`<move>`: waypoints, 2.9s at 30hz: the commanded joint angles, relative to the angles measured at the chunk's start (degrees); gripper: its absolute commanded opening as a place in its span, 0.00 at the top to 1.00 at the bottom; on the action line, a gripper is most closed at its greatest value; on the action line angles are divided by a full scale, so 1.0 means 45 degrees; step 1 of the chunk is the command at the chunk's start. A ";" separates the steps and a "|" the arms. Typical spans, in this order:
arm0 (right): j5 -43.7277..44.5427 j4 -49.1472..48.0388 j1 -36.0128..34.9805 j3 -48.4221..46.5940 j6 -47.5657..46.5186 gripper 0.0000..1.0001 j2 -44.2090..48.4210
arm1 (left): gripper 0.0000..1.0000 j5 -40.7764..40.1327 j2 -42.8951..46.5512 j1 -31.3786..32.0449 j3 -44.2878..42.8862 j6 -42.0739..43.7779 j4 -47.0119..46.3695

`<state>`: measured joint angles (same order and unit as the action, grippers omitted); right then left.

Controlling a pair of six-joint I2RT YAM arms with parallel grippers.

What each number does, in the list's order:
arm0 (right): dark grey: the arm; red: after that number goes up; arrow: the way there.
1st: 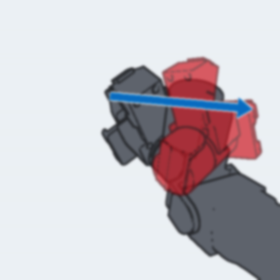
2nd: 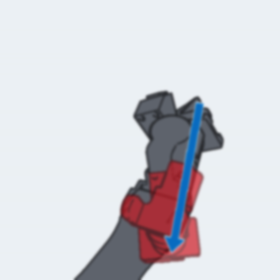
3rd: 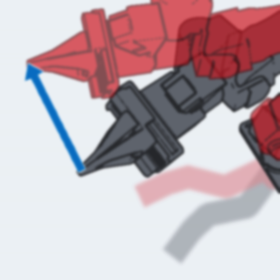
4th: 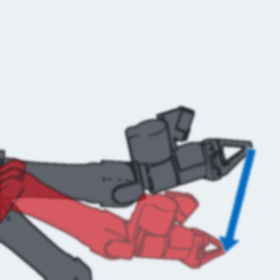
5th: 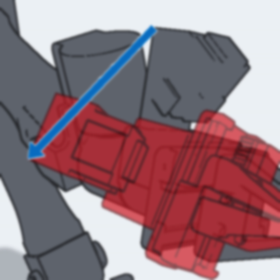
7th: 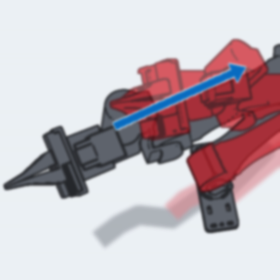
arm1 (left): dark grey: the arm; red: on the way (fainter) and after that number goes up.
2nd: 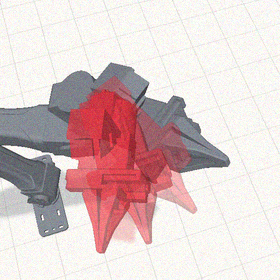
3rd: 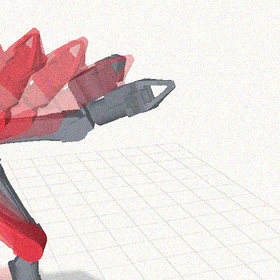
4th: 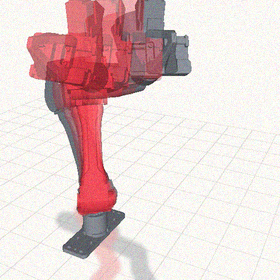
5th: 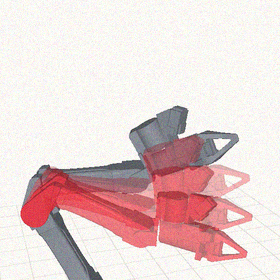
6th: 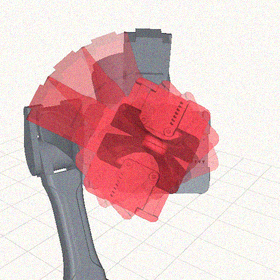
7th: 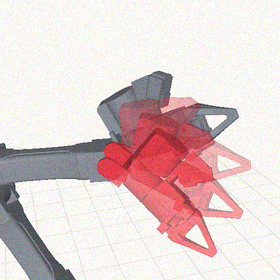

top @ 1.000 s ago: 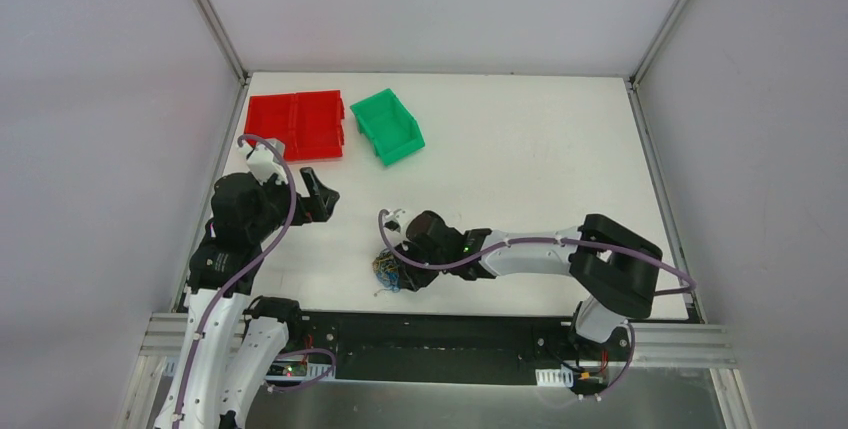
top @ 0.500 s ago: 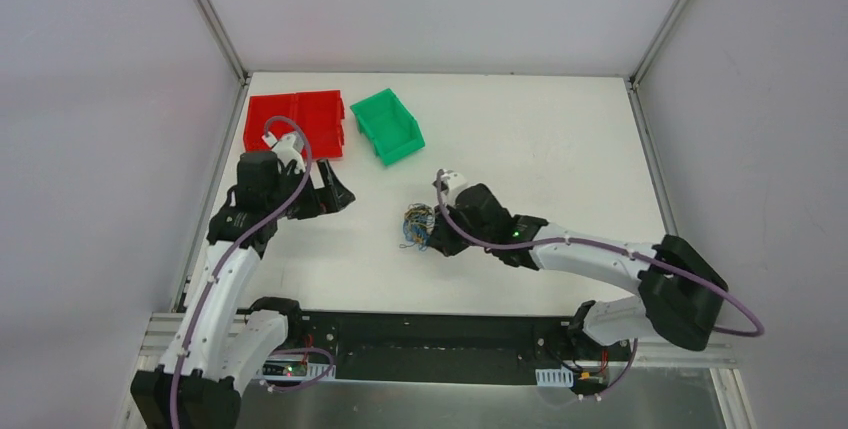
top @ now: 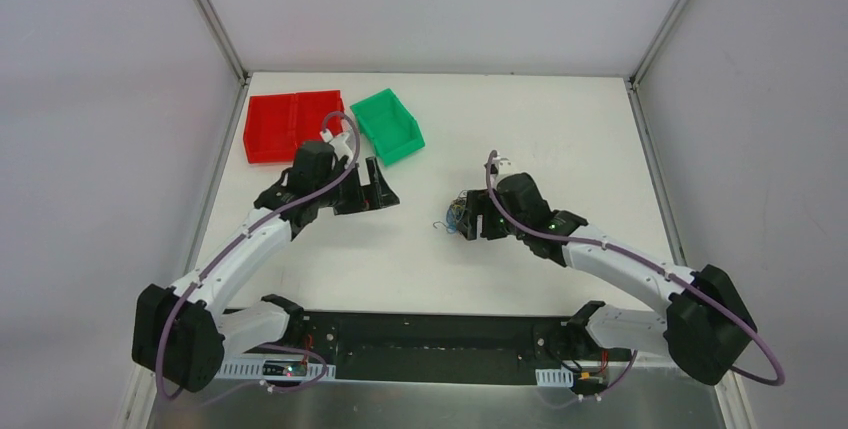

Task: Untangle the cables
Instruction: Move the cable to the center of the board, then untie the cable.

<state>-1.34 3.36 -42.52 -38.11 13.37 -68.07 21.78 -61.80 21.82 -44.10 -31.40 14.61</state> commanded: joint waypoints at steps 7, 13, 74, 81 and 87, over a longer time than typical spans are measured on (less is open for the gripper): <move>0.2237 0.0524 0.0872 0.0813 0.1391 0.33 0.1746 | 0.16 -0.0601 -0.2951 0.1917 0.0088 0.0421 -0.4327; 0.0881 0.0603 0.2366 0.0765 0.1485 0.40 0.2321 | 0.19 -0.1167 -0.5442 0.3293 -0.1299 0.1369 -0.5088; -0.0435 -0.2632 0.1467 0.1166 0.2796 1.00 -0.1490 | 1.00 0.2565 -0.8059 0.2346 -0.0463 0.0599 -0.9693; 0.1649 -0.0127 0.3498 0.1559 0.3617 1.00 0.1048 | 1.00 0.2645 -0.6810 -0.0679 0.1538 -0.1202 -1.1369; 0.4571 0.2796 0.6070 0.1388 0.4096 1.00 0.3663 | 1.00 0.0432 -0.4465 -0.1597 0.2788 -0.0469 -1.0172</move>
<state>7.31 5.13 -21.45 -31.14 29.43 -57.17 30.28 -90.08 14.57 -33.47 -34.94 -32.03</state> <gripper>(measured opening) 0.008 0.009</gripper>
